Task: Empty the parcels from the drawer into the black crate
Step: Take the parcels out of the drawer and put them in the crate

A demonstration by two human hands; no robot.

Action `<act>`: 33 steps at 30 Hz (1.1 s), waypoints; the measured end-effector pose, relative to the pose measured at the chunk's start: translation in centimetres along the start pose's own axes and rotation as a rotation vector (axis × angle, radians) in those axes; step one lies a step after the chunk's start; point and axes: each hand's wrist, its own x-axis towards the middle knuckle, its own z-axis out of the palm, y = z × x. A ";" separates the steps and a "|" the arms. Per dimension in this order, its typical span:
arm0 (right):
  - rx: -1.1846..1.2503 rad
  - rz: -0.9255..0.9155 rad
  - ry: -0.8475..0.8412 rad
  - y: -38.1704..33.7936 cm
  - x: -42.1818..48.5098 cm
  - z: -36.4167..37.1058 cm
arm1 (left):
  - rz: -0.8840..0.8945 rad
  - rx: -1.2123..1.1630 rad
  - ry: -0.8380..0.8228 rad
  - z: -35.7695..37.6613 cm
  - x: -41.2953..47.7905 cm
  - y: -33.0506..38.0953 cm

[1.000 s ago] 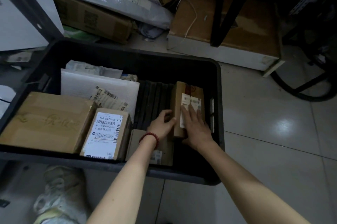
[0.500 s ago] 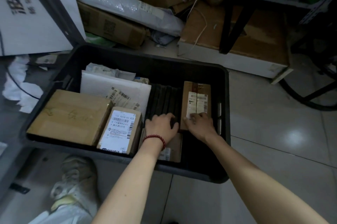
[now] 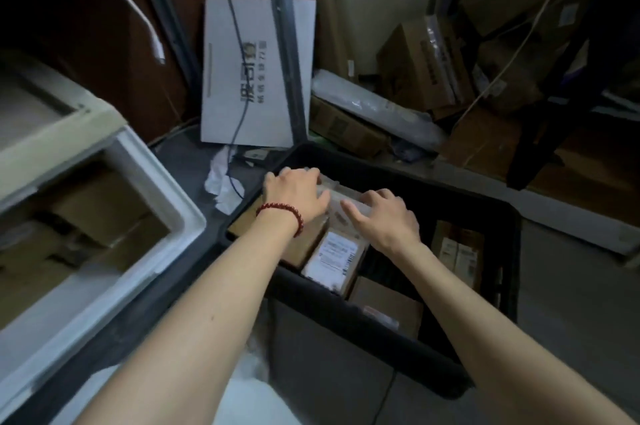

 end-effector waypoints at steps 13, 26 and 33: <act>-0.014 -0.509 -0.076 -20.1 -6.5 4.5 | -0.650 -0.067 0.025 -5.6 -20.2 -21.6; 0.006 -0.598 -0.326 -24.4 -10.7 12.2 | -0.956 -0.164 0.058 0.7 -30.2 -26.0; 0.050 -0.623 -0.281 -26.7 -7.4 13.6 | -0.889 -0.200 0.073 2.4 -25.1 -27.4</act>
